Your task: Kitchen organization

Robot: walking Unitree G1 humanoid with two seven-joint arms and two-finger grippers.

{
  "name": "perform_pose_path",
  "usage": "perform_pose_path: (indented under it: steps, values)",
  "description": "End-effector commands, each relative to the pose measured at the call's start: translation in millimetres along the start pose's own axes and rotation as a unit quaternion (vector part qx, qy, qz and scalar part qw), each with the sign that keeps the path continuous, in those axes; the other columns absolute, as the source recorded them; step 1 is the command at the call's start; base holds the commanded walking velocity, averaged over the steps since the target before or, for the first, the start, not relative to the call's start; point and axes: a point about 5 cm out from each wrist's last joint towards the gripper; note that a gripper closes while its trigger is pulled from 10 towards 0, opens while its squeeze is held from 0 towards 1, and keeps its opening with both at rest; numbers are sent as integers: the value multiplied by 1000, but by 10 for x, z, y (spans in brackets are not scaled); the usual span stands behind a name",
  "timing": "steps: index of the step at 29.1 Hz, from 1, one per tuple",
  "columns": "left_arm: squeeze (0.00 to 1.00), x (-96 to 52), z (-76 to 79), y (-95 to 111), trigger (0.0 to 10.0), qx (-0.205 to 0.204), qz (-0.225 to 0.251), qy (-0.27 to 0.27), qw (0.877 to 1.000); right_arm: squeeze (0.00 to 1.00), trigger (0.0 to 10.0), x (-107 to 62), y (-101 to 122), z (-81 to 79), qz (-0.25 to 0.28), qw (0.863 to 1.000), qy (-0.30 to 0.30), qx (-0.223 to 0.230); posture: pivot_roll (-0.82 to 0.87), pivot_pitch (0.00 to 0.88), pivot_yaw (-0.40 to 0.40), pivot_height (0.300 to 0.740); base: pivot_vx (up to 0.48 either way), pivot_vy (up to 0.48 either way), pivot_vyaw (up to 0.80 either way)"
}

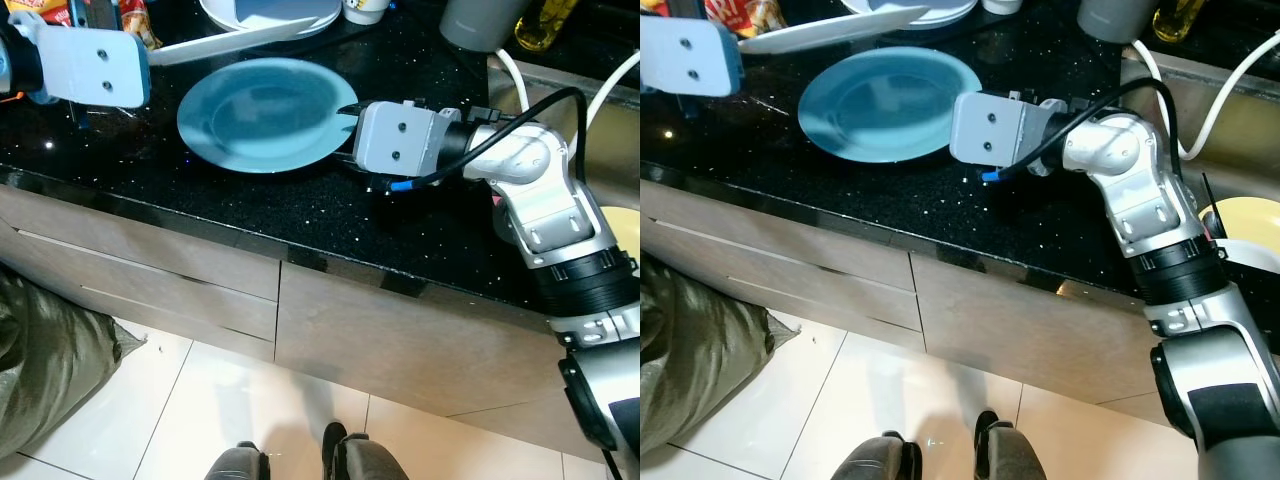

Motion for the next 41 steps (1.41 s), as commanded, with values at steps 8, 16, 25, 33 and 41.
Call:
perform_pose_path:
  steps: [8, 16, 25, 33, 41]
  values:
    - [0, -156, -456, 294, 10000, -44, 119, 116, 985, 0, 10000, -246, -262, 236, -64, 994, -84, 2, 128, 173, -37, 740, 0, 0, 0]
    - [0, -288, -582, 551, 10000, -168, 274, 142, 936, 0, 10000, -469, -259, 206, -2, 994, -72, 87, 124, 144, -43, 740, 0, 0, 0]
    - [0, -365, -200, 583, 10000, -360, 433, 153, 812, 0, 10000, -681, -185, 386, 193, 904, -234, 301, 115, 116, -48, 740, 0, 0, 0]
    - [0, -375, -8, 620, 10000, -506, 525, 157, 666, 0, 10000, -660, -179, 300, 303, 800, -268, 443, 112, 104, -53, 740, 0, 0, 0]
    - [0, -347, 299, 667, 10000, -628, 598, 117, 485, 0, 10000, -401, -5, -46, 411, 641, -226, 608, 112, 110, -51, 740, 0, 0, 0]
Point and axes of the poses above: a point about 5 cm out from each wrist's last joint towards the gripper, its own x axis pointing out of the wrist towards the gripper, its own y axis along the axis of the wrist's last joint, z = x × y, and after that the axes turned 4 degrees about -x, right-handed
